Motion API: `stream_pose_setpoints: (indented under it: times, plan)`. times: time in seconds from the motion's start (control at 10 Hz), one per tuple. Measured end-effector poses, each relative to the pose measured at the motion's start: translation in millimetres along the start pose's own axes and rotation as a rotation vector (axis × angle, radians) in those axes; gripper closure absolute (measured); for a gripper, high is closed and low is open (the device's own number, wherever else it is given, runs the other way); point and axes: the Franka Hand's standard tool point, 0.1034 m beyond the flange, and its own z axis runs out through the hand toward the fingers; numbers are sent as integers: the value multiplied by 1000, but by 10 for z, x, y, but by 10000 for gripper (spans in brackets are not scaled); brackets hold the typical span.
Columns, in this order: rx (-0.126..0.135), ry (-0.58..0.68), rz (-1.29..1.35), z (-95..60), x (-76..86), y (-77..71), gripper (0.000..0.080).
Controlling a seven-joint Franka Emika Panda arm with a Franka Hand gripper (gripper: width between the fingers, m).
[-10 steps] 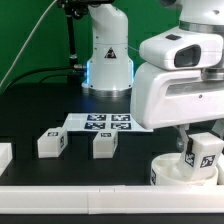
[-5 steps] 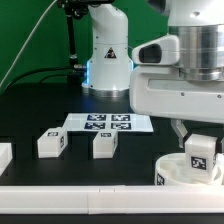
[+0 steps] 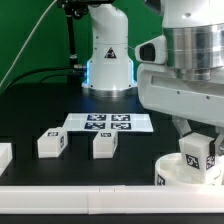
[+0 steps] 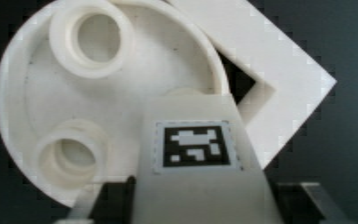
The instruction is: Assemble stool
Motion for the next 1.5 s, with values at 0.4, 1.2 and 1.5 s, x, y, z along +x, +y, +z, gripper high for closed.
stream_pose_setpoints:
  times: [0.4, 1.2, 1.5]
  plan:
    - [65, -27, 689, 45, -120, -14, 462]
    - [116, -43, 652, -71, -204, -38, 155]
    - [132, -23, 272, -273, -258, -113, 151]
